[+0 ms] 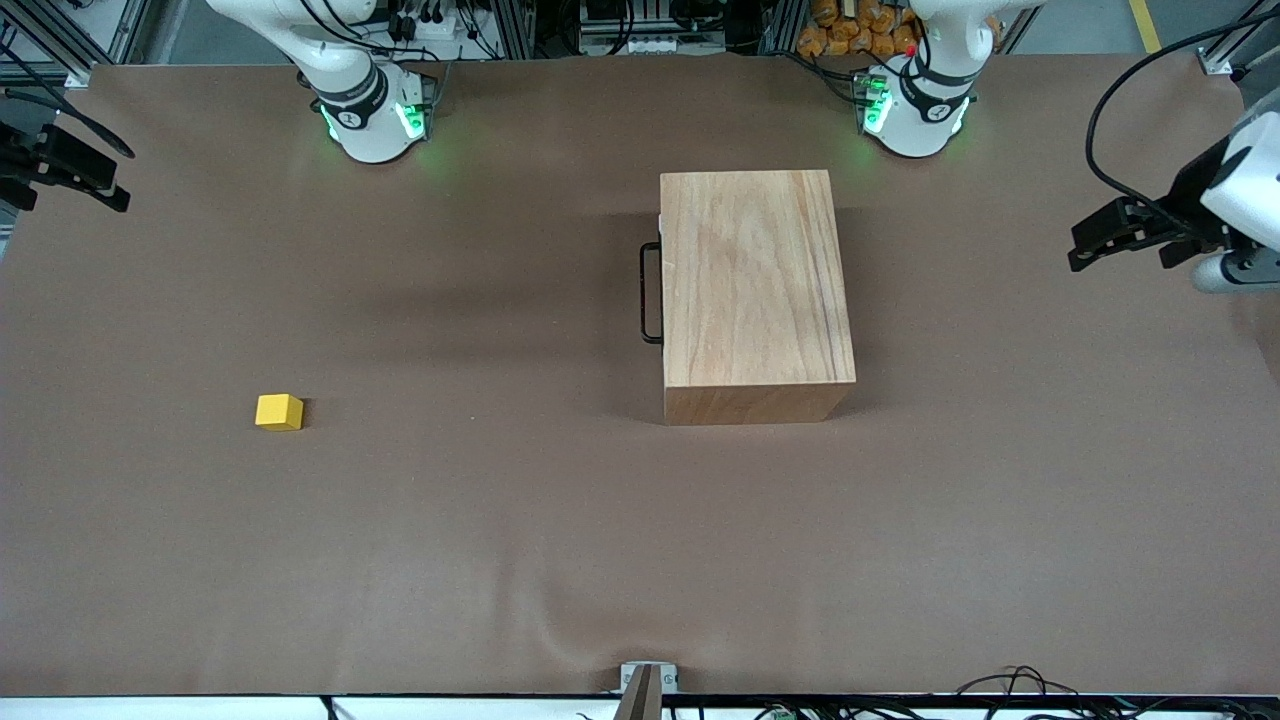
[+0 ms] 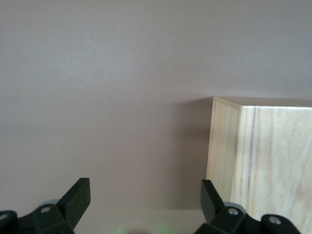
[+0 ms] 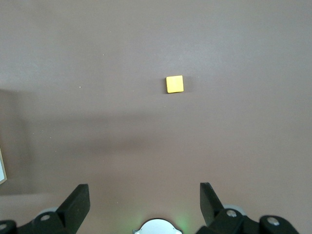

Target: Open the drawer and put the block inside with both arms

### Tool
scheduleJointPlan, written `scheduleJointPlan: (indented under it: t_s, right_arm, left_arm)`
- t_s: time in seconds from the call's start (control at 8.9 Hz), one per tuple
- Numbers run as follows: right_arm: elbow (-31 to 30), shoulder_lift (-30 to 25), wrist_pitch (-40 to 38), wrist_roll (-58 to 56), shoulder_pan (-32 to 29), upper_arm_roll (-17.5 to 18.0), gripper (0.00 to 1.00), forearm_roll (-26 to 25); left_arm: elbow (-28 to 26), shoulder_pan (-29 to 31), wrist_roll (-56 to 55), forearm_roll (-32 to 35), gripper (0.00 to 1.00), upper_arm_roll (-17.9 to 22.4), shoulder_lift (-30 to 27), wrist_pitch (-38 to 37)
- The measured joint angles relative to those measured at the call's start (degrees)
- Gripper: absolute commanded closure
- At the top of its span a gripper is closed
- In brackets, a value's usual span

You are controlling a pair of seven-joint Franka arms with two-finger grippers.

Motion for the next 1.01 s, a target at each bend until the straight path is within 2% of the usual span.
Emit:
scheduleJointPlan:
  t_s: [0.34, 0.67, 0.79, 1.01]
  right_arm:
    - [0.00, 0.04, -0.01, 0.00, -0.02, -0.08, 0.00, 0.00]
    - [0.01, 0.08, 0.00, 0.00, -0.02, -0.07, 0.00, 0.00]
    - [0.02, 0.09, 0.00, 0.00, -0.02, -0.08, 0.00, 0.00]
    - [0.04, 0.10, -0.03, 0.00, -0.06, -0.12, 0.00, 0.00]
  left_arm:
    - [3.87, -3.76, -14.66, -0.14, 0.00, -7.59, 0.05, -2.99]
    - [5.08, -15.27, -29.45, -0.09, 0.00, -8.21, 3.68, -2.24]
    - [6.30, -20.00, -35.53, 1.53, 0.00, -8.14, 6.57, -1.43]
    - [8.49, -31.57, -45.40, 9.02, 0.00, -7.95, 12.64, -0.72]
